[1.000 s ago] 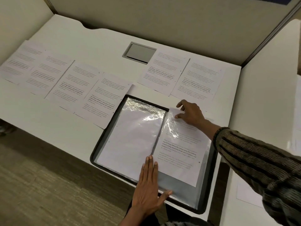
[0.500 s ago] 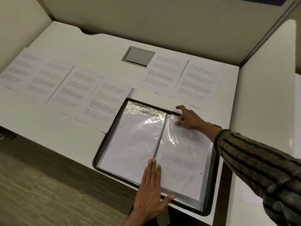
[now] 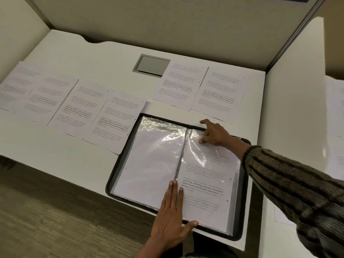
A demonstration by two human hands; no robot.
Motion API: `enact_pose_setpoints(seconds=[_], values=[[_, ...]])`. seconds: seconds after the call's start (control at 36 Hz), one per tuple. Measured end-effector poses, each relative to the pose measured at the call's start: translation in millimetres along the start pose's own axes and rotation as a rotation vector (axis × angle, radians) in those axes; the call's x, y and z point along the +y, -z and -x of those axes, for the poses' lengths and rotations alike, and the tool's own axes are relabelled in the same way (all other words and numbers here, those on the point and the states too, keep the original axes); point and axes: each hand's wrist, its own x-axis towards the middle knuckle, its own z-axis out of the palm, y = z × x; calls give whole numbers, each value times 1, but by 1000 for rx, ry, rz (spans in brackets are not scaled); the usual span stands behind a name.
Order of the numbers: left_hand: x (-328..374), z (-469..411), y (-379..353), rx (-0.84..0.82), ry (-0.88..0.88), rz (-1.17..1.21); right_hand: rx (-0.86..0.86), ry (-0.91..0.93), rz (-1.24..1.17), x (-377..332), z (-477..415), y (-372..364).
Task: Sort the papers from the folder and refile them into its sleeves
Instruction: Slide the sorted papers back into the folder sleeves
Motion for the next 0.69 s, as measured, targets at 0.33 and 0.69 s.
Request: enact_pose_setpoints(seconds=[0.33,0.69], values=[[-4,-2,-5,21,-7,-17,73,-56,38,6,10,4],[-3,-17,6,-64,92,-80,317,-60,50,27,58,25]])
